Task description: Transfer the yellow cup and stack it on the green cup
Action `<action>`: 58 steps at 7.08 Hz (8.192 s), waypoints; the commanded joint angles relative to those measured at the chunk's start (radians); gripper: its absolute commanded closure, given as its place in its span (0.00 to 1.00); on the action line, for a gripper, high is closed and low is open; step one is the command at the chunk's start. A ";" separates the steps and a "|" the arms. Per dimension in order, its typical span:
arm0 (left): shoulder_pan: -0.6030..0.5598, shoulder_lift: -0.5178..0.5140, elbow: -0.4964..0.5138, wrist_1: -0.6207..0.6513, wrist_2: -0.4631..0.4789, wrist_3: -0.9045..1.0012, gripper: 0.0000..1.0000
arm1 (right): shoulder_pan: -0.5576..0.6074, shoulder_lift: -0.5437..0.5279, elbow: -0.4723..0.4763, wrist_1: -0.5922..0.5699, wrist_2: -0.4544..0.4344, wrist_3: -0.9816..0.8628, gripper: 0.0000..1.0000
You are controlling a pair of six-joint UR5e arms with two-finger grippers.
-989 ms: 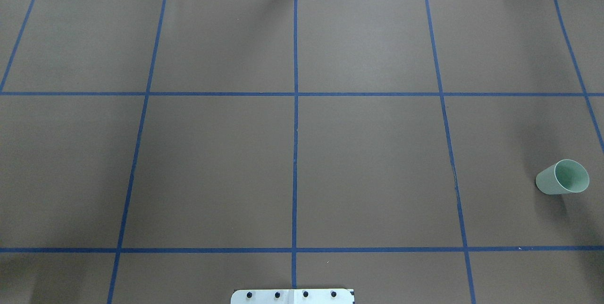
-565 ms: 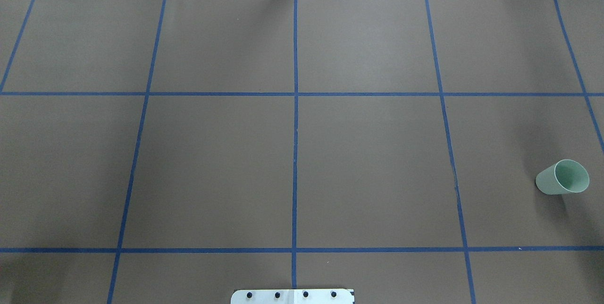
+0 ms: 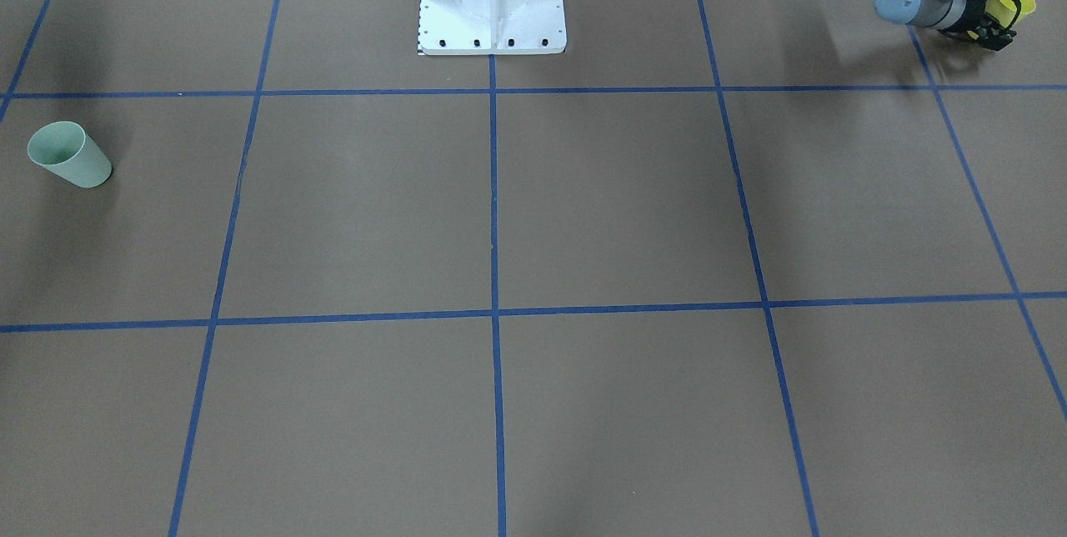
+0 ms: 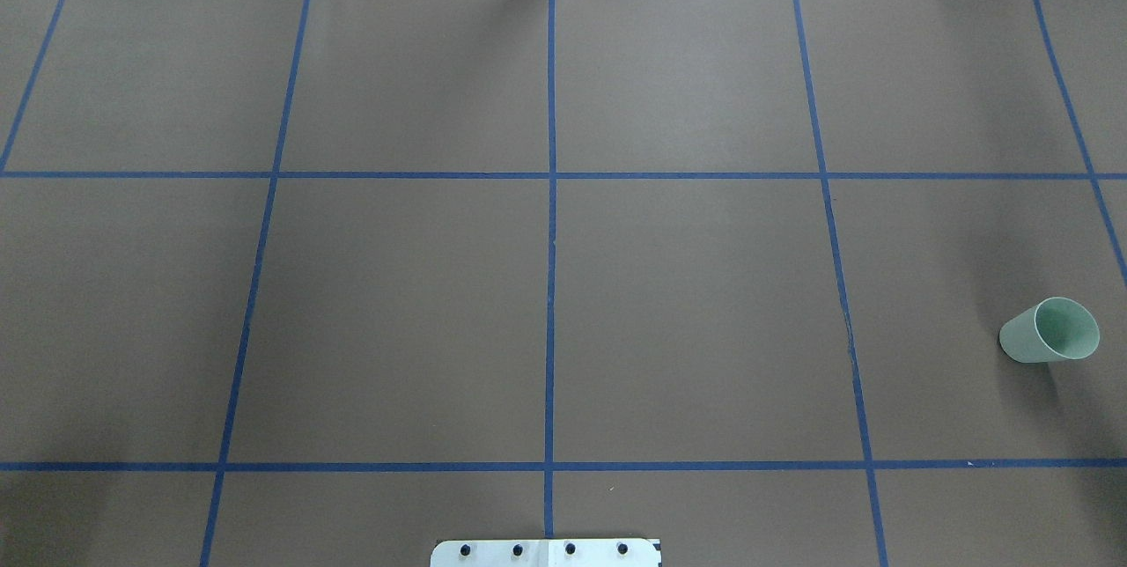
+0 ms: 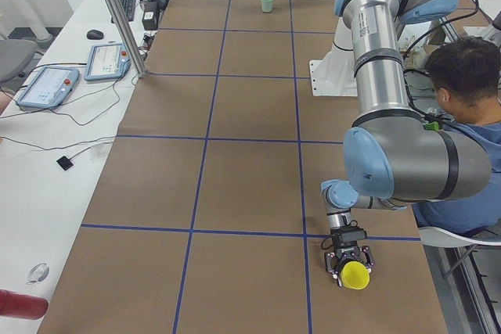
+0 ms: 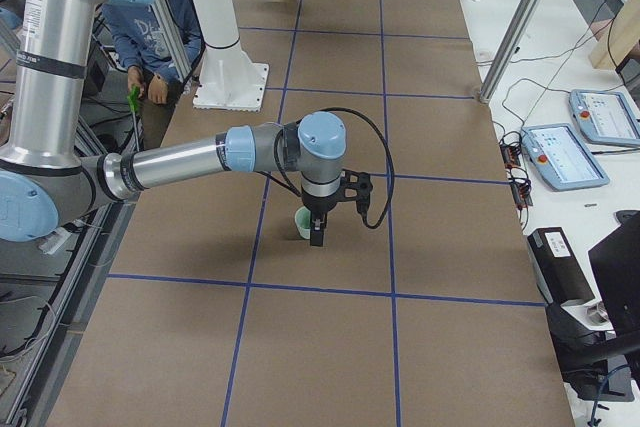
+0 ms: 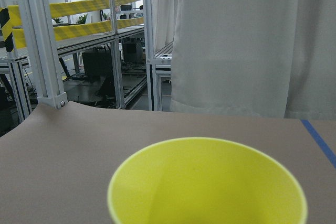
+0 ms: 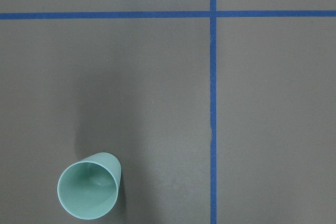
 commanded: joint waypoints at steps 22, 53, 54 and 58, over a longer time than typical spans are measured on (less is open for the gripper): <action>-0.772 -0.873 0.086 -0.891 0.610 2.217 0.49 | -0.032 0.101 -0.055 0.012 0.023 0.009 0.00; -0.364 -1.312 0.285 -1.295 0.288 2.892 0.00 | -0.726 0.726 -0.193 0.401 0.095 0.999 1.00; -0.363 -1.312 0.285 -1.305 0.289 2.892 0.00 | -0.724 0.721 -0.192 0.401 0.097 0.999 1.00; -0.365 -1.313 0.274 -1.305 0.289 2.893 0.00 | -0.631 0.631 -0.181 0.400 0.169 0.991 1.00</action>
